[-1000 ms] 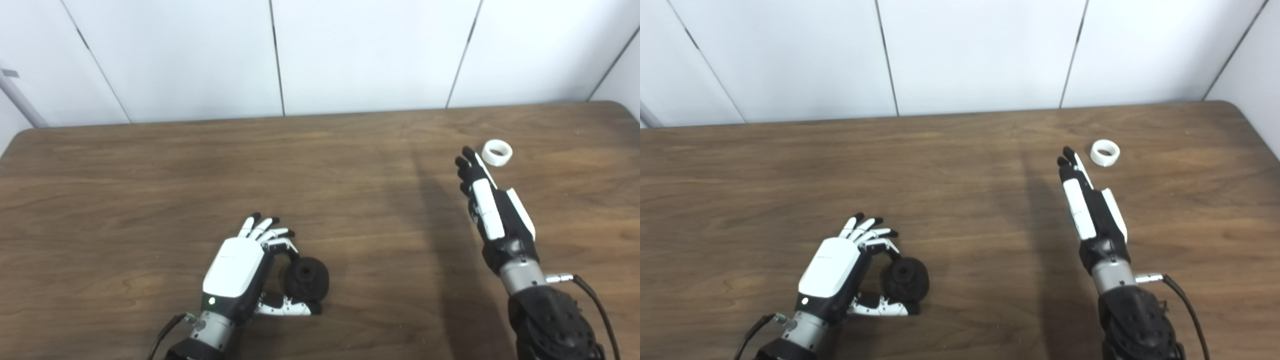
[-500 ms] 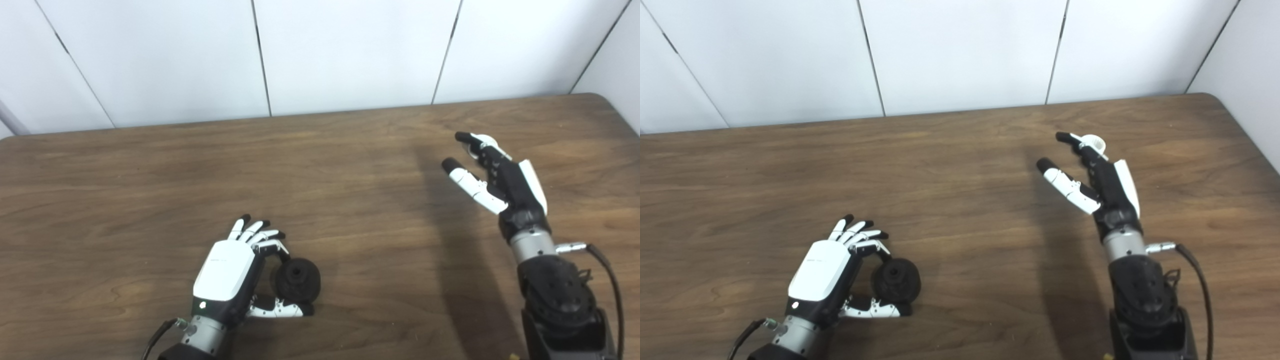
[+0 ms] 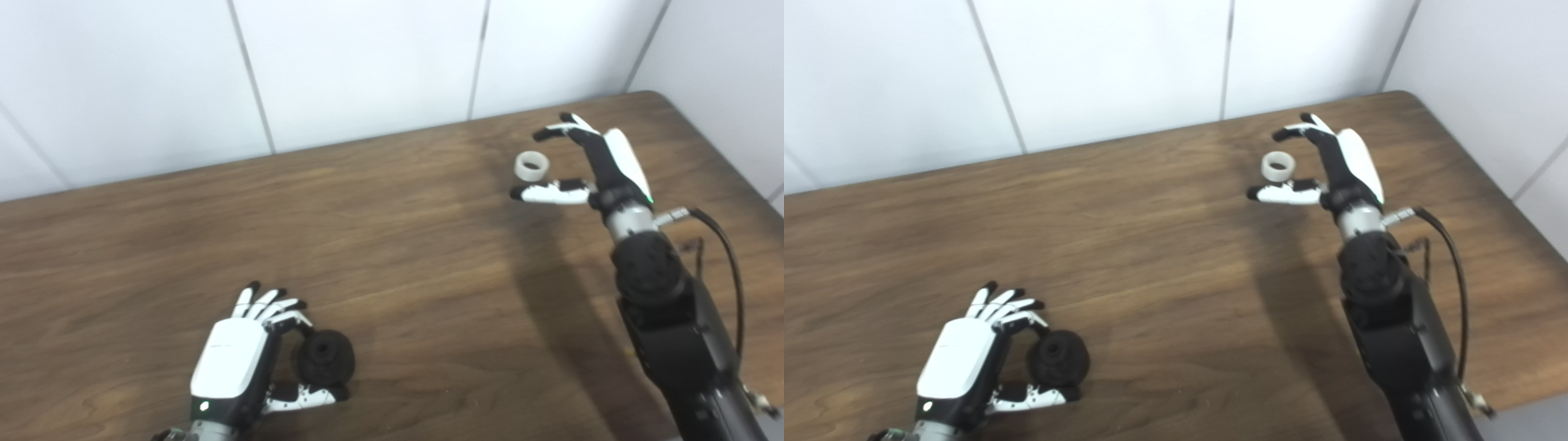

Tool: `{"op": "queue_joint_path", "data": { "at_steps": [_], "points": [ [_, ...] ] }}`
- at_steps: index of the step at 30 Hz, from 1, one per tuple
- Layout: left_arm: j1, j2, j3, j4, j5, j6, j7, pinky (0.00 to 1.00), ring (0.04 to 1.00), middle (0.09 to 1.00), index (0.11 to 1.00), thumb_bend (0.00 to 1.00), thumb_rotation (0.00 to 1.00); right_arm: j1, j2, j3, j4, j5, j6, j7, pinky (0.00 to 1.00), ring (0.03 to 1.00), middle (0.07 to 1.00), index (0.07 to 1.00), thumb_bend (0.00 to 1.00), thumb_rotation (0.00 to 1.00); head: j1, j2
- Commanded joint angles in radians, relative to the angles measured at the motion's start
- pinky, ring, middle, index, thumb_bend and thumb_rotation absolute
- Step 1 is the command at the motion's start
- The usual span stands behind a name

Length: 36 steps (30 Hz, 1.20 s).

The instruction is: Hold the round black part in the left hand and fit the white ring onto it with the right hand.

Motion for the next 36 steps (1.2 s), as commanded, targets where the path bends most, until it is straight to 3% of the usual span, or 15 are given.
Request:
{"op": "queue_joint_path", "data": {
  "at_steps": [1,13,23,30,36],
  "points": [
    [0.019,0.026,0.004,0.0,0.002,-0.013,-0.02,1.0,0.876,0.77,0.484,0.52,0.05,-0.057,-0.035,-0.01,0.015,-0.037,-0.002,0.006,0.9,0.972,0.959,0.687,0.85,0.18,-0.008,0.0],
    [0.032,0.038,0.028,0.007,-0.013,-0.04,-0.018,1.0,0.869,0.771,0.484,0.52,0.05,-0.201,-0.066,-0.029,0.232,-0.123,-0.002,0.072,1.0,1.0,0.997,0.71,0.84,0.19,-0.039,-0.007],
    [0.04,0.04,0.034,0.011,-0.009,-0.046,-0.009,1.0,0.872,0.771,0.483,0.52,0.06,-0.312,-0.112,0.026,0.422,-0.153,-0.002,0.134,1.0,1.0,0.988,0.722,0.86,0.22,-0.038,-0.009],
    [0.051,0.039,0.046,0.004,-0.011,-0.049,-0.011,1.0,0.873,0.77,0.483,0.52,0.06,-0.348,-0.124,0.044,0.498,-0.191,-0.002,0.228,1.0,0.992,0.95,0.715,0.86,0.25,-0.031,-0.006],
    [0.055,0.036,0.049,0.0,-0.004,-0.047,-0.022,1.0,0.874,0.77,0.484,0.52,0.06,-0.371,-0.11,0.04,0.551,-0.239,-0.002,0.255,1.0,0.985,0.94,0.708,0.84,0.23,-0.028,-0.002]
  ]
}}
